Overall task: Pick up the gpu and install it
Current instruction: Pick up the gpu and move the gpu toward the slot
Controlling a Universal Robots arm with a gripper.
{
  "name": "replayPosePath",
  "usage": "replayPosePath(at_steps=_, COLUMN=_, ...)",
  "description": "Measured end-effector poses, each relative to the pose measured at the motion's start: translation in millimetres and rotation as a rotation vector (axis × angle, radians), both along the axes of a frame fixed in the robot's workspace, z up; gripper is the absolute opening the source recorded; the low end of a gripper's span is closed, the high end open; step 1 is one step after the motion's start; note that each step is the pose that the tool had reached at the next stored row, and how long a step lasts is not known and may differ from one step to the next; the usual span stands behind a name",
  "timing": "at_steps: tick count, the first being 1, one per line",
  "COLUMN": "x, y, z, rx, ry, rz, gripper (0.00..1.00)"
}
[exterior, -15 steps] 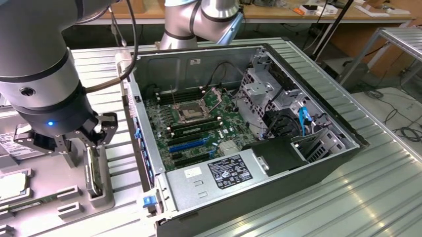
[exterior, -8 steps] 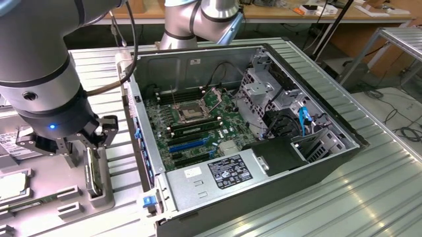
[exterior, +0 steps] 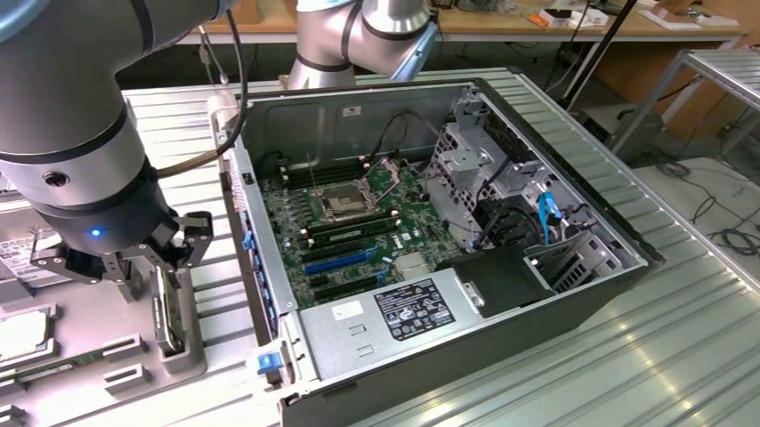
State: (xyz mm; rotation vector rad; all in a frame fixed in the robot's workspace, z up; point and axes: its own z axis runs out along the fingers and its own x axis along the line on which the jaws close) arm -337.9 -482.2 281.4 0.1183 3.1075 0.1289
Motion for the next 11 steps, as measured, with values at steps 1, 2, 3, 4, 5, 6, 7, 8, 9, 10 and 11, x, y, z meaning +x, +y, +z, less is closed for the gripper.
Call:
replayPosePath(at_steps=1, x=0.0, y=0.0, z=-0.2, rx=0.0002, ry=-0.0002, rz=0.000, gripper=0.42)
replayPosePath(at_steps=2, x=0.0, y=0.1, z=-1.3, rx=0.0006, ry=-0.0006, rz=0.000, gripper=0.42)
replayPosePath(at_steps=3, x=0.0, y=0.0, z=-2.6, rx=0.0002, ry=-0.0003, rz=0.000, gripper=0.42)
replayPosePath(at_steps=4, x=0.0, y=0.0, z=-4.1, rx=0.0002, ry=-0.0004, rz=0.000, gripper=0.42)
replayPosePath(at_steps=5, x=0.0, y=0.0, z=-4.9, rx=0.0002, ry=-0.0005, rz=0.000, gripper=0.42)
replayPosePath(at_steps=6, x=0.0, y=0.0, z=-6.5, rx=0.0002, ry=-0.0006, rz=0.000, gripper=0.42)
replayPosePath(at_steps=7, x=0.0, y=0.0, z=-7.4, rx=0.0002, ry=-0.0006, rz=0.000, gripper=0.42)
replayPosePath(at_steps=8, x=-0.2, y=0.0, z=-9.7, rx=0.0002, ry=-0.0009, rz=0.000, gripper=0.42)
replayPosePath(at_steps=9, x=-0.7, y=0.1, z=-11.3, rx=0.0002, ry=-0.0010, rz=0.000, gripper=0.42)
replayPosePath(at_steps=10, x=-1.7, y=0.0, z=-13.2, rx=0.0000, ry=-0.0010, rz=0.000, gripper=0.42)
replayPosePath(at_steps=11, x=-2.5, y=0.0, z=-14.3, rx=0.0001, ry=-0.0012, rz=0.000, gripper=0.42)
